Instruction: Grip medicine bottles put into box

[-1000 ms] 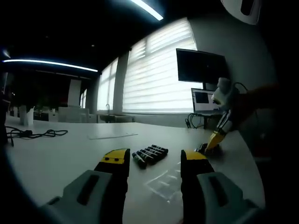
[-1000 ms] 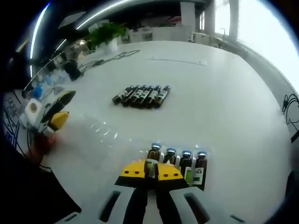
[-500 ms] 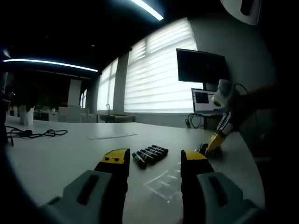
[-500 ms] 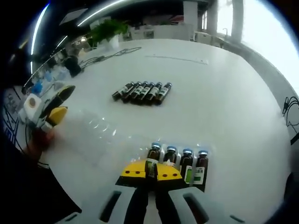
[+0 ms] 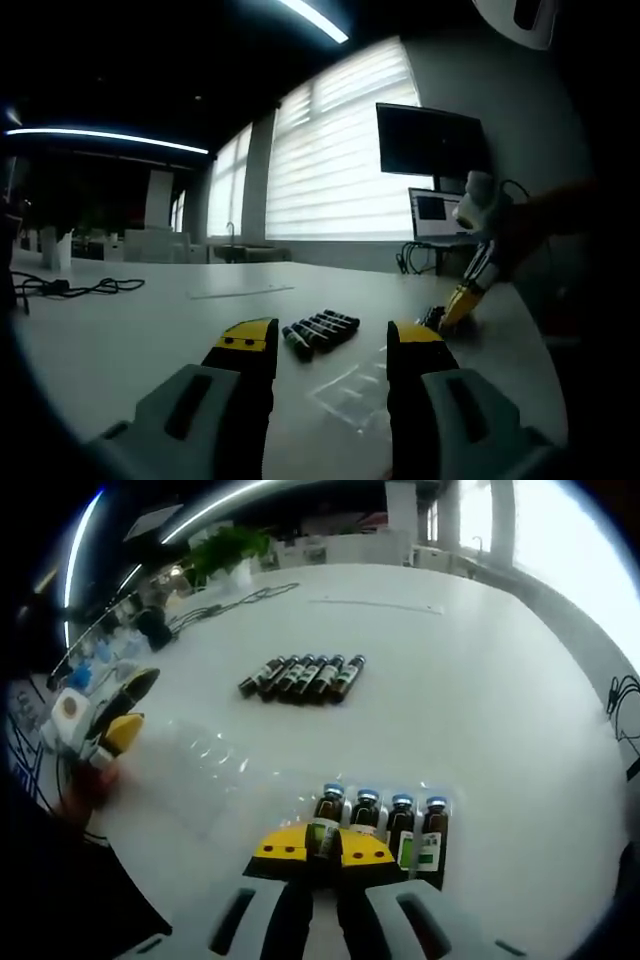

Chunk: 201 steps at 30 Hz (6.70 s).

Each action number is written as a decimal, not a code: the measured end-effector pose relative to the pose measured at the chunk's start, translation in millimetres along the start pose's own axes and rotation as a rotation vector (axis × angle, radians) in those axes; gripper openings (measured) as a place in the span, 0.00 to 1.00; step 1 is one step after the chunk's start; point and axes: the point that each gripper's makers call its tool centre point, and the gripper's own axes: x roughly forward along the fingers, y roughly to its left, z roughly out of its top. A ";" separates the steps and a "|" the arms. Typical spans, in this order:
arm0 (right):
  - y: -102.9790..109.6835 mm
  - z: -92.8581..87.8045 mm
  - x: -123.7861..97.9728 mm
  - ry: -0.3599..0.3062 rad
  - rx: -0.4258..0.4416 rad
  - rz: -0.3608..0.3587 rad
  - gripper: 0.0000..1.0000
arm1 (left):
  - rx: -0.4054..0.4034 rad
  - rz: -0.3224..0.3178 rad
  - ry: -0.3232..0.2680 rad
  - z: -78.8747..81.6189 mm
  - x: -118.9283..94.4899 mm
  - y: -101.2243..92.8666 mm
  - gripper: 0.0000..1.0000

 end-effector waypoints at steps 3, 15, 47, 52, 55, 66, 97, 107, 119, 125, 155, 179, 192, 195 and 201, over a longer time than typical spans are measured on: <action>-0.7 4.2 -0.1 -0.028 0.004 -0.007 0.03 | 0.000 0.001 0.000 -0.2 0.0 0.2 0.36; -3.0 30.1 -9.1 -0.123 0.060 0.020 0.03 | 0.004 0.002 0.006 -1.4 0.0 -0.1 0.36; -5.7 70.2 9.8 -0.213 0.029 0.024 0.07 | 0.008 0.008 0.008 -1.8 -0.3 0.7 0.36; -7.3 73.1 11.4 -0.209 0.016 0.024 0.09 | 0.006 0.007 0.006 -1.4 -0.4 0.8 0.36; -9.6 81.2 13.3 -0.209 -0.003 0.020 0.10 | 0.006 0.005 0.007 -1.6 -0.2 0.3 0.36; -13.4 95.8 30.4 -0.185 -0.017 0.053 0.09 | 0.004 0.010 0.004 -0.9 -0.7 1.8 0.36; -12.9 114.8 72.2 0.041 0.187 0.200 0.09 | -0.003 -0.007 -0.008 1.1 -1.1 -0.3 0.36; -27.0 124.0 85.4 0.147 0.161 0.157 0.09 | -0.007 -0.009 -0.020 4.1 -2.0 -0.8 0.36; -27.8 124.3 99.1 0.241 0.156 0.129 0.09 | -0.016 -0.015 -0.034 6.7 -2.9 -1.5 0.36; -46.8 124.5 110.7 0.281 0.142 0.100 0.08 | -0.023 -0.010 -0.046 9.0 -4.3 0.1 0.36; -23.8 110.8 60.8 0.043 0.251 0.184 0.07 | -0.013 -0.013 -0.013 1.6 -0.8 -1.2 0.36; -7.7 72.7 27.0 -0.017 0.164 0.161 0.07 | -0.008 -0.153 0.033 -7.8 0.0 -29.9 0.37; 15.2 59.8 8.2 -0.008 0.161 0.216 0.07 | -0.017 -0.199 0.024 -6.6 -4.0 -36.0 0.38; 19.2 48.8 5.6 0.010 0.155 0.217 0.07 | -0.030 -0.221 0.028 -6.9 -4.9 -39.6 0.37; 18.1 32.2 1.9 0.025 0.171 0.205 0.07 | -0.018 -0.249 0.050 -11.0 -5.1 -44.7 0.38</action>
